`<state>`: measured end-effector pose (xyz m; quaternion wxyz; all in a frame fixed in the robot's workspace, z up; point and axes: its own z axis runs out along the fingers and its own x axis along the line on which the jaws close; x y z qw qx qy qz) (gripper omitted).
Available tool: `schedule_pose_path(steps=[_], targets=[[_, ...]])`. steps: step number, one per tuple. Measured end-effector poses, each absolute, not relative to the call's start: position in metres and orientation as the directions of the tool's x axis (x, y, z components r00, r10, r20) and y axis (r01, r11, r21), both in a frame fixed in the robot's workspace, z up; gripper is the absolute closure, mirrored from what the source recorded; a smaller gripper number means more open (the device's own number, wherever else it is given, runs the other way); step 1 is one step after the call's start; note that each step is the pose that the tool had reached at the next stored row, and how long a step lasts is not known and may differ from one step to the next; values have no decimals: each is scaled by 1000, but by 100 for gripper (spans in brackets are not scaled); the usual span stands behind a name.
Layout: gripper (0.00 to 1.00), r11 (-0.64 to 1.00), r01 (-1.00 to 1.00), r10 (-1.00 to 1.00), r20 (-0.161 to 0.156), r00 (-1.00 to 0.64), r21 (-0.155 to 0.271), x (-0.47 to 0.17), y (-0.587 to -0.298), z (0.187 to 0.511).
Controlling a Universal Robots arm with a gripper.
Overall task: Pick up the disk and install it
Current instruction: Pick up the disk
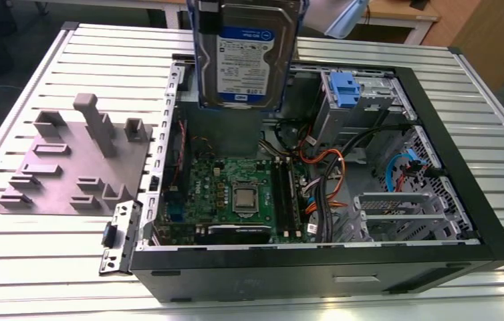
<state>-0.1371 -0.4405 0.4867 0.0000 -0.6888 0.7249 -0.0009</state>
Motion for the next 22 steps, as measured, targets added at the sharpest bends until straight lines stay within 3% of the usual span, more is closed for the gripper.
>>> schedule_pose_path(steps=[22], targets=[[64,52,-999,-999,1,-52,-1,-90,-441,483]])
